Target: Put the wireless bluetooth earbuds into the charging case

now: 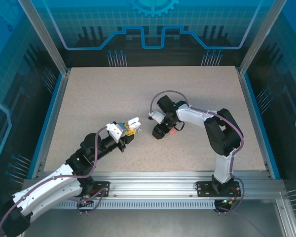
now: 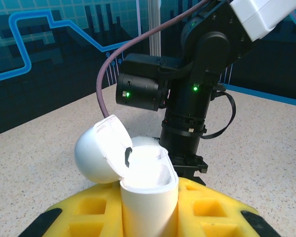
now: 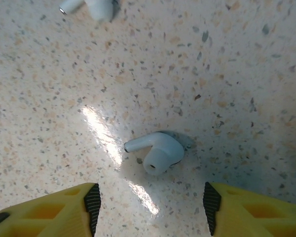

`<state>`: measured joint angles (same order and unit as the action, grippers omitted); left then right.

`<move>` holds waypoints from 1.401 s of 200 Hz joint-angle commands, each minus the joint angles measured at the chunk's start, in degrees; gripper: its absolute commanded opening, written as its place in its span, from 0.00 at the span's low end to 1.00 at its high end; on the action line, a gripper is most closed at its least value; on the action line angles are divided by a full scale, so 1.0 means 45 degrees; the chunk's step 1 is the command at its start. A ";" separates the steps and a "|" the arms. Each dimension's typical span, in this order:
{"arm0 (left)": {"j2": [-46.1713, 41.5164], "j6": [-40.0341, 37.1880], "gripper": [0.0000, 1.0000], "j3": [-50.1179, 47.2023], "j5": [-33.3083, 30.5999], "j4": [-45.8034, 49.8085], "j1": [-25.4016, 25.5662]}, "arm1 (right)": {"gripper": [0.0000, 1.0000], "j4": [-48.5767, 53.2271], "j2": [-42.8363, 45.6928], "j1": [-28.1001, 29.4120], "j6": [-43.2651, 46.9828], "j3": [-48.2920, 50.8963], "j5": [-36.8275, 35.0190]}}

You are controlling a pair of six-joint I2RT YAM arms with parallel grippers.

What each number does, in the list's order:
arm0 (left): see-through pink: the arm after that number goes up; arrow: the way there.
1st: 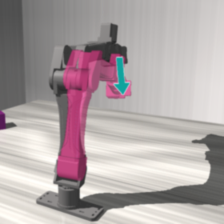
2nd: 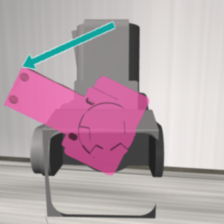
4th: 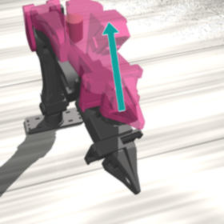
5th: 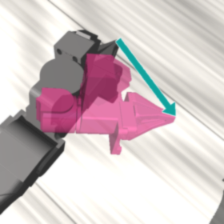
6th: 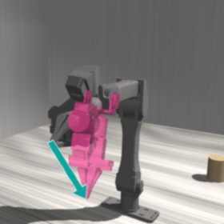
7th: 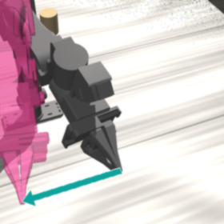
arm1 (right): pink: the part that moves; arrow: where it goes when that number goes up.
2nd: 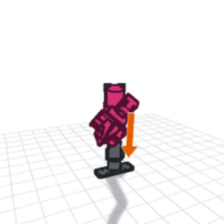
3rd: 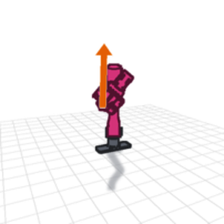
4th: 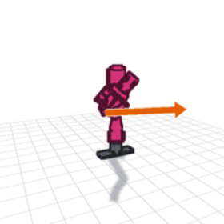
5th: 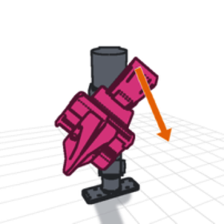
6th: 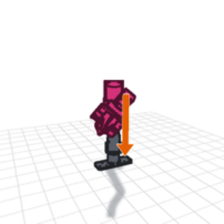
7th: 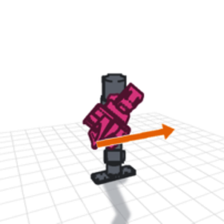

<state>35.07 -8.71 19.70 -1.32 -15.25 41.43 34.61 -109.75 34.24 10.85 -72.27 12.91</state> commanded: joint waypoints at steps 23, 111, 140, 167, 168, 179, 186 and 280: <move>0.0071 -0.0272 0.00 0.0309 -0.0178 -0.0050 0.0078 | 0.63 0.0143 -0.0911 0.0364 -0.0623 -0.1019 0.0152; -0.0010 -0.0222 0.00 0.0231 -0.0228 0.0010 0.0071 | 0.61 0.0450 -0.0938 0.0759 -0.0589 -0.0973 0.0439; -0.0020 -0.0213 0.00 0.0197 -0.0233 0.0005 0.0066 | 0.58 0.0470 -0.0670 0.0904 -0.0727 -0.0560 0.0474; 0.0022 -0.0193 0.00 0.0162 -0.0221 -0.0048 0.0078 | 0.56 0.0233 -0.0317 0.1116 -0.0926 -0.0122 0.0091; 0.0030 -0.0193 0.00 0.0167 -0.0218 -0.0049 0.0064 | 0.56 0.0226 -0.0307 0.1109 -0.0927 -0.0097 0.0076; 0.0056 -0.0186 0.00 0.0162 -0.0216 -0.0075 0.0080 | 0.55 0.0044 -0.0128 0.1197 -0.0980 0.0104 -0.0085; 0.0080 -0.0174 0.00 0.0172 -0.0212 -0.0085 0.0061 | 0.54 -0.0122 -0.0034 0.1236 -0.1010 0.0242 -0.0130; 0.0177 -0.0098 0.00 0.0182 -0.0182 -0.0163 0.0073 | 0.46 -0.0475 -0.0348 0.1346 -0.1296 0.0050 -0.1597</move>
<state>36.01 -9.15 19.70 -1.32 -15.27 41.43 32.03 -110.48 39.48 6.13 -71.07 9.32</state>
